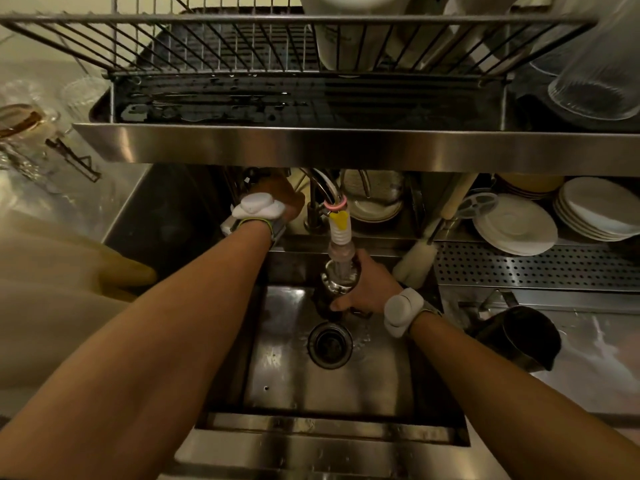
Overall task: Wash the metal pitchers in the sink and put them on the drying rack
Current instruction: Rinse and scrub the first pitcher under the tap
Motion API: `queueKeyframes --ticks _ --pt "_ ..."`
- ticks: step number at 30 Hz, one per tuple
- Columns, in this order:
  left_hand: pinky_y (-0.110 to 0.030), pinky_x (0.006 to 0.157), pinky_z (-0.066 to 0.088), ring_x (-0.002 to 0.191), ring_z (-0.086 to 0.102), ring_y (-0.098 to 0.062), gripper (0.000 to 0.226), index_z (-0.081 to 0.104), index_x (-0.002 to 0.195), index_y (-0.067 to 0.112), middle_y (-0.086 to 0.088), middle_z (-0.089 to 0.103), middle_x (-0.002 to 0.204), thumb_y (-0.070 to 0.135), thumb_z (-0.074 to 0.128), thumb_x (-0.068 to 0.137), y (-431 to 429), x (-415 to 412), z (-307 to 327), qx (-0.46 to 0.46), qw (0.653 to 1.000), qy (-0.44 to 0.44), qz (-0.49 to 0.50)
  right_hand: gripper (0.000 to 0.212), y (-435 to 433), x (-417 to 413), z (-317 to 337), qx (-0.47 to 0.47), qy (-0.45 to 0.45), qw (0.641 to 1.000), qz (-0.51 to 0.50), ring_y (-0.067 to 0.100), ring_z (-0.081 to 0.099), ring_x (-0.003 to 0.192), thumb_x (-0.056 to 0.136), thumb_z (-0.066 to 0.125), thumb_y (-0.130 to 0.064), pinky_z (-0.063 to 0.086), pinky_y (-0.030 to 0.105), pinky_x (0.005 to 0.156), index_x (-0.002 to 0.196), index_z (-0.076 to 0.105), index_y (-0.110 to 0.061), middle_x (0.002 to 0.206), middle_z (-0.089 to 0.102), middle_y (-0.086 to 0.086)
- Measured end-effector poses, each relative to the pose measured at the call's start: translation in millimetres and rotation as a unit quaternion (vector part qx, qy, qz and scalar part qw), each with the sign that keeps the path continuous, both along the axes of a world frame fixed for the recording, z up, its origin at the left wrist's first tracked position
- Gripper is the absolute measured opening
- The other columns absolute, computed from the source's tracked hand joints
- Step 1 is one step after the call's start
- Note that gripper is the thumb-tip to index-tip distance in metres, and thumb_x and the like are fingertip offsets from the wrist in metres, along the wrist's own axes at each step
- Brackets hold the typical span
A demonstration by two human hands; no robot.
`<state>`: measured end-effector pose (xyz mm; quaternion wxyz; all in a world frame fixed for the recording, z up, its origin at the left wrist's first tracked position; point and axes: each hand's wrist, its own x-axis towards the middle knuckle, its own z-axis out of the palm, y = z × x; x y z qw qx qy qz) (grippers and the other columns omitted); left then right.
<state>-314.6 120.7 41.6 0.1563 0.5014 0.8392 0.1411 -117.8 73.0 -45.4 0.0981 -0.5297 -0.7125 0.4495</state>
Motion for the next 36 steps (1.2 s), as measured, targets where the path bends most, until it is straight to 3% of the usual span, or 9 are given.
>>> queueKeyframes --ticks 5,8,16,20,22,25,29,32,36 --pt "-0.045 0.096 0.046 0.114 0.055 -0.04 0.045 0.056 0.121 0.001 -0.022 0.059 0.122 0.033 0.053 0.089 0.5 -5.8 -2.7 -0.003 1.0 0.004 -0.004 0.099 -3.6 1.6 0.8 -0.007 0.017 0.999 -0.027 0.01 0.052 0.096 0.046 0.091 -0.03 0.042 0.022 0.078 0.128 0.036 -0.021 0.112 0.055 -0.007" --pt "-0.043 0.092 0.045 0.111 0.056 -0.039 0.044 0.056 0.12 0.002 -0.021 0.06 0.12 0.032 0.055 0.088 0.6 -6.9 -6.4 0.004 1.0 0.017 -0.004 0.101 -6.6 2.6 1.0 0.006 0.013 1.0 -0.028 0.015 0.055 0.102 0.046 0.091 -0.03 0.043 0.023 0.081 0.13 0.036 -0.021 0.12 0.058 -0.002" --pt "-0.03 0.07 0.04 0.096 0.062 -0.032 0.058 0.037 0.12 0.025 -0.008 0.063 0.111 0.05 0.055 0.071 1.8 -22.1 -29.4 0.08 0.996 0.03 -0.039 0.102 -13.0 6.7 4.0 0.021 0.018 0.999 -0.038 0.021 0.057 0.112 0.047 0.091 -0.028 0.048 0.032 0.094 0.132 0.035 -0.019 0.124 0.059 0.002" --pt "-0.029 0.073 0.041 0.102 0.062 -0.031 0.071 0.029 0.13 0.029 -0.005 0.062 0.12 0.046 0.058 0.068 -3.4 -21.0 -38.2 0.105 0.994 -0.018 -0.016 0.102 -15.2 7.1 5.2 0.019 0.017 0.999 -0.03 0.021 0.056 0.114 0.047 0.09 -0.028 0.047 0.034 0.096 0.133 0.035 -0.02 0.125 0.059 0.002" --pt "-0.033 0.079 0.045 0.105 0.06 -0.035 0.076 0.025 0.139 0.024 -0.011 0.059 0.125 0.043 0.055 0.071 -15.0 -13.6 -45.8 0.113 0.993 -0.021 -0.014 0.102 -16.3 7.9 5.2 0.016 0.008 1.0 -0.023 0.022 0.055 0.115 0.048 0.091 -0.027 0.047 0.035 0.097 0.133 0.034 -0.02 0.127 0.058 0.003" --pt "-0.035 0.071 0.044 0.095 0.062 -0.04 0.06 0.044 0.128 0.007 -0.02 0.064 0.113 0.037 0.054 0.076 -36.0 -2.6 -57.9 0.103 0.995 0.007 -0.008 0.103 -18.0 7.4 2.8 0.01 -0.013 1.0 -0.013 0.023 0.056 0.115 0.047 0.091 -0.029 0.048 0.037 0.096 0.133 0.034 -0.02 0.126 0.058 0.003" --pt "-0.033 0.081 0.044 0.108 0.059 -0.037 0.062 0.035 0.136 0.018 -0.015 0.057 0.126 0.031 0.057 0.08 -71.5 9.9 -78.0 0.044 0.994 -0.101 0.008 0.103 -27.9 10.2 -13.8 -0.012 -0.059 0.998 -0.011 0.025 0.058 0.11 0.047 0.09 -0.033 0.049 0.034 0.09 0.132 0.033 -0.021 0.123 0.06 0.004" --pt "-0.036 0.089 0.048 0.109 0.06 -0.033 0.039 0.056 0.122 0.013 -0.015 0.063 0.12 0.037 0.051 0.092 -100.6 30.3 -97.2 -0.115 0.97 -0.205 -0.059 0.101 -44.7 14.0 -29.6 -0.018 -0.098 0.995 -0.012 0.026 0.059 0.108 0.047 0.088 -0.037 0.047 0.029 0.084 0.13 0.033 -0.022 0.119 0.061 0.005" --pt "-0.047 0.073 0.056 0.092 0.063 -0.029 0.05 0.051 0.129 0.022 -0.006 0.059 0.11 0.055 0.039 0.093 -124.7 57.7 -97.3 -0.208 0.911 -0.353 -0.041 0.104 -53.8 14.0 -33.3 -0.009 -0.052 0.997 -0.052 0.024 0.061 0.106 0.046 0.085 -0.042 0.046 0.025 0.081 0.133 0.034 -0.02 0.118 0.063 0.005"
